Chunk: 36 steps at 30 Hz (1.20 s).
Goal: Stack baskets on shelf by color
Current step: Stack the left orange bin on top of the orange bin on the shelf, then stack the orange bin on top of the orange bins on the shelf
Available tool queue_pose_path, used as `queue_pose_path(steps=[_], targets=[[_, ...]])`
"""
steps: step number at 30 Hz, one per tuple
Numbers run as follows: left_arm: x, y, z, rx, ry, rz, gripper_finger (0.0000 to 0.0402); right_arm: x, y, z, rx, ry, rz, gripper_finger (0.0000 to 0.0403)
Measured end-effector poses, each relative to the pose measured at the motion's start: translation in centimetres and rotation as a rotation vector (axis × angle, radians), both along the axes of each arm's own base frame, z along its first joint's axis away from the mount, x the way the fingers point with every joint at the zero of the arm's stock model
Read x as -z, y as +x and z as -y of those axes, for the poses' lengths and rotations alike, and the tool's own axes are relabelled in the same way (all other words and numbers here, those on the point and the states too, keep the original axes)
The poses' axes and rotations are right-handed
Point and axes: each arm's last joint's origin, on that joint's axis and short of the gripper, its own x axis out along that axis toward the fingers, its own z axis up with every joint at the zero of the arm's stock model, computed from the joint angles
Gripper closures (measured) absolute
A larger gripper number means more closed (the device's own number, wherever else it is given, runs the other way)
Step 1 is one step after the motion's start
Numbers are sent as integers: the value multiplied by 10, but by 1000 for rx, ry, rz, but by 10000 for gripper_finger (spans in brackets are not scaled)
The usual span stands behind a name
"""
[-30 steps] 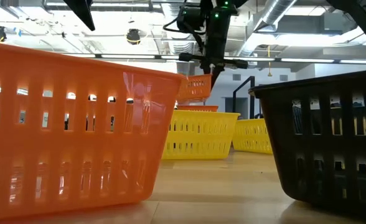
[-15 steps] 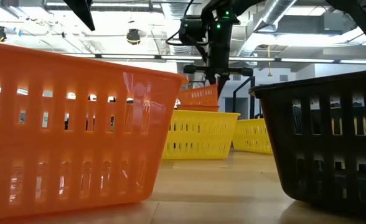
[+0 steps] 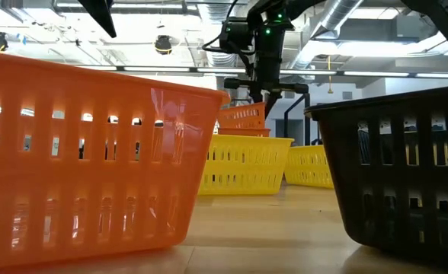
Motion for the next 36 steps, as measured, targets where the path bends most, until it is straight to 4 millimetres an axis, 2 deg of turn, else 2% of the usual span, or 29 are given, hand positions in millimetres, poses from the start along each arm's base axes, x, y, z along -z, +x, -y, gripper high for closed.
queue_pose_path(steps=[6,11,16,21,26,31,36], targets=[[0,0,0,-5,-3,3,207,0,0,0,-22,-4,-8,322],[0,0,0,-15,-8,8,207,-13,5,3,-33,-54,7,309],[0,0,0,-29,-14,15,207,-40,8,7,-99,-130,27,302],[0,0,0,-34,-17,18,207,-59,9,8,-129,-185,41,301],[0,0,0,-34,-17,18,207,-81,10,8,-199,-228,66,314],[0,0,1,-26,-46,25,207,-115,9,3,-379,-253,111,344],[2,3,7,15,-193,59,207,-156,-2,-10,-610,-296,108,352]])
